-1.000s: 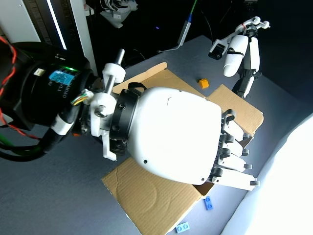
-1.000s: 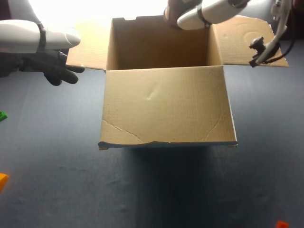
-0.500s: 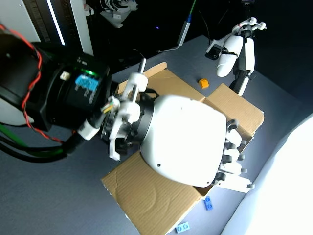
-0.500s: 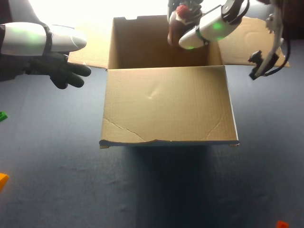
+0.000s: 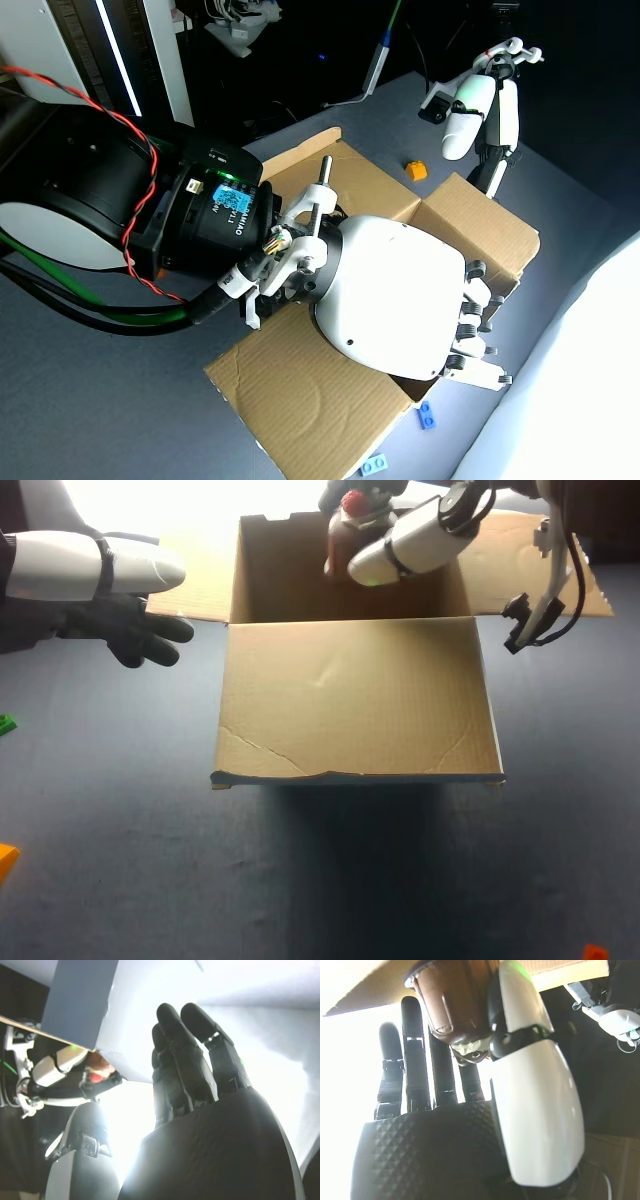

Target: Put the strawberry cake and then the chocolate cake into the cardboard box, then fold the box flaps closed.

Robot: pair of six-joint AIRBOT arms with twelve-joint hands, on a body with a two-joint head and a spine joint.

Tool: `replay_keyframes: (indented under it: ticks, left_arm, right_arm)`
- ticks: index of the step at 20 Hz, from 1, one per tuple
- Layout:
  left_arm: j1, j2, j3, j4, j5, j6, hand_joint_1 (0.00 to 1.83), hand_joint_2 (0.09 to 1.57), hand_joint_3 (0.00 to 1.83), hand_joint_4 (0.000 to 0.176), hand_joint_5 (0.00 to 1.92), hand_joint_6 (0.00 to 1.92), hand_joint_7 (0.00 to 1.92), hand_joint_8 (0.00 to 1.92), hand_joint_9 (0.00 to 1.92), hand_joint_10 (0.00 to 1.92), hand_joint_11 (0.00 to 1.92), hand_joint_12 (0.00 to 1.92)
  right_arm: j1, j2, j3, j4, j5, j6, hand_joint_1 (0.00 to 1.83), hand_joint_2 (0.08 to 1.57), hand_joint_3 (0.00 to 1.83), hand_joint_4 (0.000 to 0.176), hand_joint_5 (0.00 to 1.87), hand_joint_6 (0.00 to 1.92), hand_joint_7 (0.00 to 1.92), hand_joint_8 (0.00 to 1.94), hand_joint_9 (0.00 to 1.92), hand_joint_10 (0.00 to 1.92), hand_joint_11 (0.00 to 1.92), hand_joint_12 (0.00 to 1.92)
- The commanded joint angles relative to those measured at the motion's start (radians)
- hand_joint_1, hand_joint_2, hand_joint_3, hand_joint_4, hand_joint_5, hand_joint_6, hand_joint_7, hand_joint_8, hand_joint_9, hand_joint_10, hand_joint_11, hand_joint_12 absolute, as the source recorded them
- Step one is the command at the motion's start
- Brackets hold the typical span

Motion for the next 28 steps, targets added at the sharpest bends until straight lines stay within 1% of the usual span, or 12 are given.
replay_keyframes:
  ticks: [1, 4, 6, 9, 15, 16, 17, 18, 20, 21, 27, 28]
  left_arm:
    - [-0.004, 0.003, 0.006, -0.043, 0.002, -0.01, 0.18, 1.24, 0.0, 0.01, 0.38, 0.0, 0.58, 0.0, 0.61, 0.26, 0.18, 1.48]
    - [-0.004, 0.003, 0.007, -0.048, 0.002, -0.011, 0.17, 1.24, 0.0, 0.009, 0.38, 0.0, 0.58, 0.0, 0.61, 0.26, 0.18, 1.47]
    - [-0.004, 0.003, 0.008, -0.048, 0.002, -0.022, 0.16, 1.24, 0.0, 0.007, 0.38, 0.0, 0.59, 0.0, 0.61, 0.27, 0.17, 1.47]
    - [-0.009, 0.003, 0.01, -0.049, 0.002, -0.03, 0.15, 1.24, 0.0, 0.012, 0.38, 0.0, 0.58, 0.0, 0.61, 0.27, 0.18, 1.47]
    - [-0.043, -0.001, 0.027, -0.051, 0.002, -0.041, 0.16, 1.24, 0.0, 0.008, 0.38, 0.0, 0.58, 0.0, 0.6, 0.27, 0.18, 1.48]
    - [-0.049, -0.002, 0.03, -0.051, 0.002, -0.041, 0.17, 1.24, 0.0, 0.009, 0.39, 0.0, 0.59, 0.0, 0.6, 0.27, 0.18, 1.47]
    - [-0.058, -0.003, 0.034, -0.051, 0.002, -0.041, 0.17, 1.23, 0.0, 0.011, 0.39, 0.0, 0.59, 0.01, 0.61, 0.28, 0.19, 1.47]
    - [-0.065, -0.004, 0.037, -0.051, 0.002, -0.041, 0.18, 1.23, 0.0, 0.013, 0.39, 0.0, 0.59, 0.01, 0.6, 0.27, 0.19, 1.46]
    - [-0.082, -0.007, 0.042, -0.051, 0.002, -0.041, 0.18, 1.23, 0.0, 0.009, 0.39, 0.0, 0.59, 0.0, 0.59, 0.27, 0.18, 1.45]
    - [-0.088, -0.007, 0.043, -0.051, 0.003, -0.041, 0.16, 1.24, 0.0, 0.01, 0.38, 0.0, 0.58, 0.0, 0.59, 0.27, 0.17, 1.45]
    - [-0.122, -0.011, 0.044, -0.051, 0.002, -0.041, 0.15, 1.22, 0.0, 0.008, 0.43, 0.01, 0.63, 0.01, 0.61, 0.26, 0.17, 1.44]
    - [-0.13, -0.012, 0.045, -0.051, 0.003, -0.041, 0.14, 1.22, 0.0, 0.004, 0.44, 0.02, 0.64, 0.01, 0.61, 0.25, 0.16, 1.44]
  right_arm:
    - [0.005, 0.011, 0.002, 0.005, 0.123, -0.005, 0.63, 1.08, 0.0, 0.0, 0.21, 0.05, 0.37, 0.0, 0.29, 0.37, 0.0, 1.13]
    - [0.002, 0.011, 0.002, 0.005, 0.125, -0.007, 0.53, 1.04, 0.0, 0.0, 0.1, 0.0, 0.21, 0.0, 0.26, 0.12, 0.0, 0.92]
    - [0.008, 0.013, 0.002, 0.002, 0.125, -0.007, 0.54, 1.01, 0.0, 0.0, 0.05, 0.0, 0.16, 0.0, 0.23, 0.08, 0.0, 0.88]
    - [0.023, 0.018, 0.001, -0.003, 0.122, -0.007, 0.54, 0.99, 0.0, 0.0, 0.03, 0.0, 0.15, 0.0, 0.21, 0.05, 0.0, 0.88]
    - [0.068, 0.065, -0.022, -0.012, 0.116, -0.01, 0.59, 0.99, 0.0, 0.0, 0.04, 0.0, 0.16, 0.0, 0.21, 0.02, 0.0, 0.77]
    - [0.077, 0.079, -0.03, -0.011, 0.116, -0.011, 0.59, 0.98, 0.0, 0.0, 0.07, 0.01, 0.18, 0.01, 0.23, 0.03, 0.0, 0.8]
    - [0.085, 0.098, -0.04, -0.009, 0.116, -0.013, 0.56, 0.98, 0.0, 0.0, 0.1, 0.02, 0.19, 0.01, 0.25, 0.03, 0.0, 0.8]
    - [0.09, 0.111, -0.046, -0.008, 0.117, -0.013, 0.38, 1.03, 0.01, 0.0, 0.11, 0.02, 0.18, 0.0, 0.23, 0.02, 0.0, 0.75]
    - [0.097, 0.141, -0.056, -0.005, 0.12, -0.013, 0.13, 1.11, 0.03, 0.0, 0.15, 0.02, 0.21, 0.01, 0.24, 0.02, 0.0, 0.71]
    - [0.098, 0.153, -0.056, -0.004, 0.136, -0.013, 0.08, 1.13, 0.03, 0.0, 0.17, 0.03, 0.21, 0.01, 0.24, 0.02, 0.0, 0.71]
    - [0.122, 0.24, -0.056, -0.002, 0.204, -0.014, 0.11, 1.17, 0.0, 0.0, 0.4, 0.05, 0.5, 0.03, 0.47, 0.06, 0.0, 0.98]
    - [0.121, 0.255, -0.057, -0.002, 0.204, -0.015, 0.16, 1.16, 0.0, 0.0, 0.48, 0.07, 0.57, 0.05, 0.52, 0.09, 0.0, 1.04]
